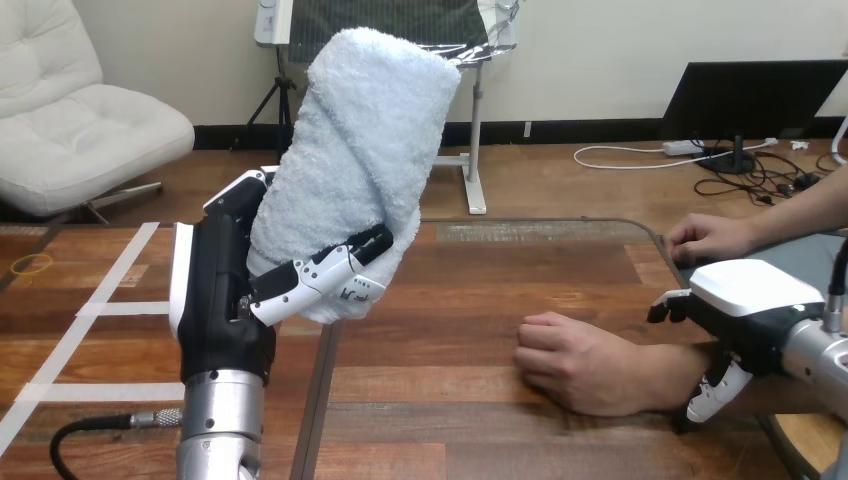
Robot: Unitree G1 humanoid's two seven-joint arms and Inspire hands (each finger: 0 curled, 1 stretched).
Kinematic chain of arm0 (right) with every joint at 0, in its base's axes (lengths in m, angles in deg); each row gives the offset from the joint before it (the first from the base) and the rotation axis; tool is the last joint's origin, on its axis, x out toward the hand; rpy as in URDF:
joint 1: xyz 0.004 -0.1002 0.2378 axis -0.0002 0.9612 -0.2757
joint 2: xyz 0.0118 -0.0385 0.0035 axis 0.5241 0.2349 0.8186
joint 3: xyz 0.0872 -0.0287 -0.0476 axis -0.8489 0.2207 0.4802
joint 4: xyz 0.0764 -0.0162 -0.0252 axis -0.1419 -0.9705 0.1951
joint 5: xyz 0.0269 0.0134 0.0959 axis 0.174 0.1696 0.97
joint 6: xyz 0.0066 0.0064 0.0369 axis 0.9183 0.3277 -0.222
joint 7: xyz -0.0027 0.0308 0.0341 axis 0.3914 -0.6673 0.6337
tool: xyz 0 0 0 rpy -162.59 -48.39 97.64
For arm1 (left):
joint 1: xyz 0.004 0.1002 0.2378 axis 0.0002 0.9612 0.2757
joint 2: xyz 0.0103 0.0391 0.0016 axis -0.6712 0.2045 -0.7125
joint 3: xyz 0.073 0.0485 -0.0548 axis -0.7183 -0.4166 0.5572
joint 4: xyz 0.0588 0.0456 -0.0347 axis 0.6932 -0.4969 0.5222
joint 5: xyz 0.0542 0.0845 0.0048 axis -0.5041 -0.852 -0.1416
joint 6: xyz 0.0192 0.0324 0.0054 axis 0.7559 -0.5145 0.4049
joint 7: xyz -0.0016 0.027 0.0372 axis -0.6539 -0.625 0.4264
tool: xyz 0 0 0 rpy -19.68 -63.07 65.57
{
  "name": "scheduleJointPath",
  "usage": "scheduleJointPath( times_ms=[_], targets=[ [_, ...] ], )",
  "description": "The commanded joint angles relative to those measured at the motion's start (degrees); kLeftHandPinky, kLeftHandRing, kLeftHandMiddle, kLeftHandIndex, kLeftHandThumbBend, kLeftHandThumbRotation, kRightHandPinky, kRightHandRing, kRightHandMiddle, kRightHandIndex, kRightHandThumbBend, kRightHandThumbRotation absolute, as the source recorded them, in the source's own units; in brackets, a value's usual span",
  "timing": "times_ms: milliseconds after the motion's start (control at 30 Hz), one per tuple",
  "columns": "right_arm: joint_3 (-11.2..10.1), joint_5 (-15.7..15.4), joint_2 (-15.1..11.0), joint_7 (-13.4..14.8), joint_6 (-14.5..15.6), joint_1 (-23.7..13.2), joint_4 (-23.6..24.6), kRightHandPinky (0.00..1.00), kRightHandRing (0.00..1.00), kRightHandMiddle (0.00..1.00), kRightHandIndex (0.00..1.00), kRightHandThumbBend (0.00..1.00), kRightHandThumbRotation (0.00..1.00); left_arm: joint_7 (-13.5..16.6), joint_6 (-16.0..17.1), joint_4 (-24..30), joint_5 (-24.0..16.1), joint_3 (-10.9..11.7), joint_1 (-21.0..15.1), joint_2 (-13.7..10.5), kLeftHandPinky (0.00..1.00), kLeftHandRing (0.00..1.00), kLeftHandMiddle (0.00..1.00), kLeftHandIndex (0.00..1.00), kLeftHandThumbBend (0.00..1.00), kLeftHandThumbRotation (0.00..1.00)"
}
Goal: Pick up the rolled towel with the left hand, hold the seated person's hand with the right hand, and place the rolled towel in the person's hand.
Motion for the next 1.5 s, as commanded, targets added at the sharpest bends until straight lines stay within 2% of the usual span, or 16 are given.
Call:
scheduleJointPath(
  times_ms=[0, 567, 700, 1200, 1467],
  targets=[
    [2.22, -0.49, 2.67, 0.59, 0.67, -1.87, -3.05, 0.65, 0.8, 0.81, 0.82, 1.0, 0.24, -0.01, 1.61, 3.84, 0.54, 0.52, -2.83, 0.25, 0.2, 0.27, 0.34, 0.38, 0.5, 0.0],
    [4.68, -1.25, 3.19, 1.58, 1.36, -2.97, -5.38, 0.6, 0.77, 0.79, 0.79, 1.0, 0.21, -0.27, 2.29, 3.47, 1.38, 0.69, -2.88, 0.45, 0.2, 0.27, 0.35, 0.38, 0.48, 0.0],
    [5.11, -1.24, 3.49, -0.03, 2.79, -3.18, -5.35, 0.59, 0.77, 0.79, 0.79, 1.0, 0.2, -0.14, 2.26, 3.57, 1.4, 0.68, -2.93, 0.56, 0.2, 0.27, 0.35, 0.38, 0.48, 0.0],
    [6.36, -1.46, 3.79, -4.12, 4.54, -3.79, -5.97, 0.53, 0.73, 0.77, 0.76, 0.99, 0.15, -0.07, 2.2, 3.91, 1.9, 0.85, -2.88, 0.79, 0.21, 0.27, 0.35, 0.38, 0.47, 0.0],
    [7.17, -1.67, 4.2, -6.99, 6.75, -4.27, -6.27, 0.45, 0.62, 0.7, 0.73, 0.98, 0.15, -0.08, 2.32, 3.89, 2.1, 1.09, -2.81, 0.75, 0.21, 0.27, 0.35, 0.38, 0.47, 0.0]
  ],
)
